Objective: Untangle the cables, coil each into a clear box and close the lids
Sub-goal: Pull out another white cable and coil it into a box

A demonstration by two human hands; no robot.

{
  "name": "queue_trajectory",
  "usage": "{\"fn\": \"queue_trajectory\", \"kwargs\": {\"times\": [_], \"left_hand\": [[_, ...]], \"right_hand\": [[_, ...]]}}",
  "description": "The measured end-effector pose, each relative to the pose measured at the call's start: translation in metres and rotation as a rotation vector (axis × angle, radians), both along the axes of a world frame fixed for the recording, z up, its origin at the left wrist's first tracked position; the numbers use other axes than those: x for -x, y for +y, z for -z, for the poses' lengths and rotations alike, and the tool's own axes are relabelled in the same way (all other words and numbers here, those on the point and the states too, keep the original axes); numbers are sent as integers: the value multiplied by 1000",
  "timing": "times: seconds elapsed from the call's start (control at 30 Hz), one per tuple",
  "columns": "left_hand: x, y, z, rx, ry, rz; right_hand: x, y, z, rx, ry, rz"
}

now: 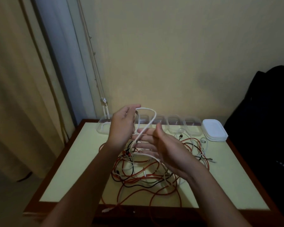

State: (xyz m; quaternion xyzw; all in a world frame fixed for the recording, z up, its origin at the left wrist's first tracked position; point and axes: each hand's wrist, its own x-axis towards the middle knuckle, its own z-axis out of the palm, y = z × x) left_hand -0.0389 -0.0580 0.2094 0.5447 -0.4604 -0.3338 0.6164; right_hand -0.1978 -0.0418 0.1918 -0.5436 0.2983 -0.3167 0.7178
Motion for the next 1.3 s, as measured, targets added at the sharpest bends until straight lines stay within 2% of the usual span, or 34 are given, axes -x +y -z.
{"fn": "queue_trajectory", "kwargs": {"times": [0.13,0.23,0.37,0.43,0.57,0.67,0.73,0.8,1.0,1.13,1.3], "left_hand": [[0,2,3,-17,15,2],[0,5,1,-53,197,116],[-5,7,-9,-140,674,433],[-10,7,-13,-129,898,515],[-30,0,-15,-29,1229,433],[-46,-3,-12,28,1355,367],[-47,-4,-10,57,1291,281],[-41,-4,-9,74,1094,191],[-16,7,-1,94,208,127],[1,11,7,72,14,200],[11,17,23,-98,-162,328]], "right_hand": [[3,0,-6,-122,-203,63],[9,-5,-3,-130,-269,162],[20,-24,12,90,27,462],[24,-28,21,216,169,569],[30,-28,46,316,302,657],[34,-26,58,376,428,733],[33,-24,62,476,523,734],[30,-22,65,650,651,714],[18,-15,58,1068,828,590],[11,-11,44,1157,868,480],[14,-18,31,1202,742,533]]}}
